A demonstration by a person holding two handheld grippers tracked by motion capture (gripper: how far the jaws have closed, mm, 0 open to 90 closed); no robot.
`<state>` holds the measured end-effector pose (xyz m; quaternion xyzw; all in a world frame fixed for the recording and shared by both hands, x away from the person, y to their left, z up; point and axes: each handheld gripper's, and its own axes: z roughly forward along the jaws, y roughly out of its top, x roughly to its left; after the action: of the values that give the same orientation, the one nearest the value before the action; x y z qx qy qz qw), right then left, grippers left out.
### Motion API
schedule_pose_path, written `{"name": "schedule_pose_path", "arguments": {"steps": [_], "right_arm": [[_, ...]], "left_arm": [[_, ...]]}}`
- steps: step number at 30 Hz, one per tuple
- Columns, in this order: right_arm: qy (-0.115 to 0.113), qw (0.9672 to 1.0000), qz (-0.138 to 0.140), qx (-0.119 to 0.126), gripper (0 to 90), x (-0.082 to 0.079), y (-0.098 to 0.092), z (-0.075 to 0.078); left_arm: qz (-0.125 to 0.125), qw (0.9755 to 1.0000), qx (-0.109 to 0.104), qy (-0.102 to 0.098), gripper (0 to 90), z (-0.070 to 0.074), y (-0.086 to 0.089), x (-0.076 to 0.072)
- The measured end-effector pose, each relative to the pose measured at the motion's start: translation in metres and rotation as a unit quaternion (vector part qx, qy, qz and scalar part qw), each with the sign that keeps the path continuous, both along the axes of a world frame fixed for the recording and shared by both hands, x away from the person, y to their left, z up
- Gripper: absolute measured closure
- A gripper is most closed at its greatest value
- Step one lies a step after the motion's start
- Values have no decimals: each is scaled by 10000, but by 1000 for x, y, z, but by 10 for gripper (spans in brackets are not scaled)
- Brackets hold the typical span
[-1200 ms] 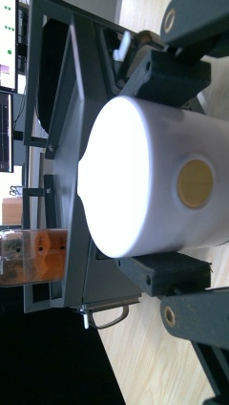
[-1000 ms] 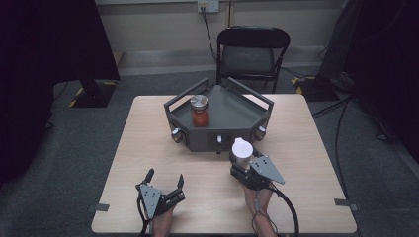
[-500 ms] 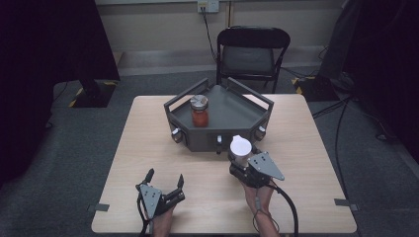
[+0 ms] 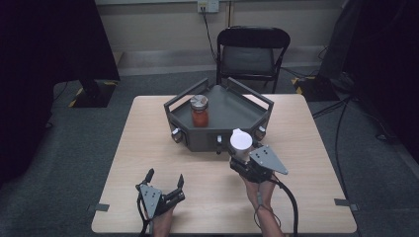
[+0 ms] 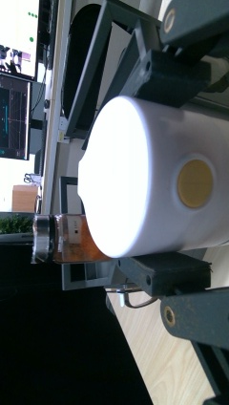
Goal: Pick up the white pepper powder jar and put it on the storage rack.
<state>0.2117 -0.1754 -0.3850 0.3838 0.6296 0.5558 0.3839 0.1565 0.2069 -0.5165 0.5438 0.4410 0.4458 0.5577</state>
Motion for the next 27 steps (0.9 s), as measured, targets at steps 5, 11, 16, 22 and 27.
{"name": "schedule_pose_path", "arguments": {"steps": [5,11,16,22,27], "right_arm": [[-31,10000,36,-7,304,3,-1,7],[-38,10000,91,4,304,7,-3,16],[-57,9999,136,36,304,9,-3,21],[-94,9998,145,58,304,12,-4,27],[-86,9998,184,69,304,18,-5,35]], "left_arm": [[0,10000,-1,0,5,0,0,0],[2,10000,3,6,5,0,0,0],[10,10000,-1,3,5,0,0,0],[10,10000,0,5,5,0,0,0],[10,10000,0,5,5,0,0,0]]}}
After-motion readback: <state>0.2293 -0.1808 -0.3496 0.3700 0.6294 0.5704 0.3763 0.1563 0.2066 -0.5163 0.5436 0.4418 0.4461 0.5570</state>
